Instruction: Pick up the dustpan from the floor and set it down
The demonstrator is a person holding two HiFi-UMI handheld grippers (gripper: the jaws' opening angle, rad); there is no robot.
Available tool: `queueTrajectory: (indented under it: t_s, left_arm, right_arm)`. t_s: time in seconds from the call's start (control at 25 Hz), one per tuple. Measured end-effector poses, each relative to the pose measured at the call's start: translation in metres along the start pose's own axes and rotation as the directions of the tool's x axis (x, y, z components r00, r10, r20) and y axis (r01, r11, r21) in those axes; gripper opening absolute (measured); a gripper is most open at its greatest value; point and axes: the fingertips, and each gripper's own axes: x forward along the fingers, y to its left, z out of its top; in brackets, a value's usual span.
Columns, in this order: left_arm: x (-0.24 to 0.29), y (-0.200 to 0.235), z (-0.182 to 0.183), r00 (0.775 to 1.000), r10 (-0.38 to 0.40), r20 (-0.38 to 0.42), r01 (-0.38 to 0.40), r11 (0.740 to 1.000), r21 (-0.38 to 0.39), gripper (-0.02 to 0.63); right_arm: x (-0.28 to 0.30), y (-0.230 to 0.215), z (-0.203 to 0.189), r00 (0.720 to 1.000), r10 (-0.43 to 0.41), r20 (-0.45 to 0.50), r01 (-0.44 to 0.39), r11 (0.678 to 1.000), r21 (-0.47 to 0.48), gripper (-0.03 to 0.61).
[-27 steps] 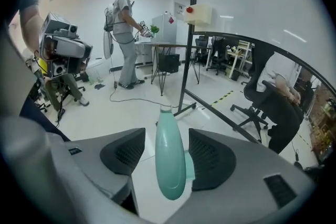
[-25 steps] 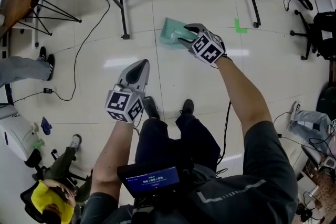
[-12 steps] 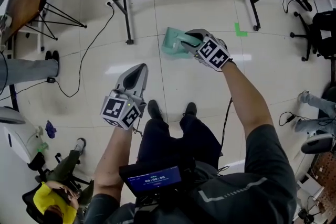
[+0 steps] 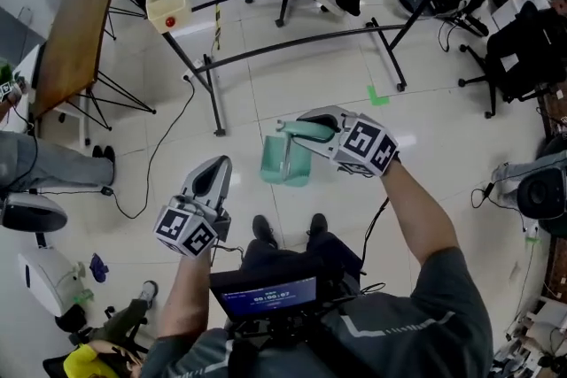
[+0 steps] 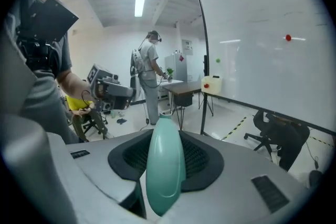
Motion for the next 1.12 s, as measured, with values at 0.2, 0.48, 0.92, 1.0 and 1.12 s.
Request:
queueTrajectory:
  t_s: [0.2, 0.48, 0.92, 1.0, 1.12]
  left_arm:
    - [-0.027, -0.063, 0.052, 0.996, -0.075, 0.04, 0.074, 0.997, 0.025, 0.026]
    - [-0.04, -0.122, 0.069, 0.99, -0.137, 0.034, 0.131, 0.982, 0.133, 0.025]
    - [-0.046, -0.135, 0.069, 0.989, -0.147, 0.022, 0.142, 0.976, 0.164, 0.025]
    - [-0.047, -0.132, 0.068, 0.991, -0.132, 0.018, 0.127, 0.976, 0.178, 0.023]
    - [-0.048, -0.127, 0.068, 0.991, -0.13, 0.021, 0.123, 0.973, 0.196, 0.025]
  right_arm:
    - [-0.069, 0.07, 0.073, 0.998, 0.008, 0.057, -0.007, 1.0, -0.017, 0.158]
    - [-0.12, 0.138, 0.094, 0.996, 0.06, 0.066, -0.051, 0.99, -0.128, 0.158]
    - [-0.141, 0.145, 0.102, 0.995, 0.034, 0.089, -0.019, 0.986, -0.168, 0.156]
    - [-0.141, 0.145, 0.103, 0.996, 0.031, 0.088, -0.016, 0.985, -0.171, 0.156]
    - [-0.138, 0.143, 0.107, 0.996, 0.023, 0.089, -0.007, 0.984, -0.177, 0.156]
